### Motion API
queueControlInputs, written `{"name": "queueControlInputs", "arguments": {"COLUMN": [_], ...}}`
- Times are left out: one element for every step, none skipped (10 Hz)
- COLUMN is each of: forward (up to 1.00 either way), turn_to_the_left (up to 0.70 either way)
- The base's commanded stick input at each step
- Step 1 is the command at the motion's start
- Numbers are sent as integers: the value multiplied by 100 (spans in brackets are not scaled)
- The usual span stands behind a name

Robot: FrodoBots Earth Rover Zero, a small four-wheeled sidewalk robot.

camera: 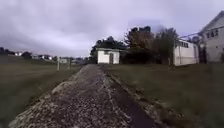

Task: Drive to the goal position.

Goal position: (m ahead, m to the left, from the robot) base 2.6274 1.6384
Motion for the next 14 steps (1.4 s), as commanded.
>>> {"name": "queueControlInputs", "arguments": {"forward": [99, 99, 99, 99, 99, 99, 99, 99, 99, 99, 99, 99, 99, 99], "turn_to_the_left": [0, 0, 0, 2, 28, 40, 40, 40, 10, 3, 0, 0, 0, 0]}}
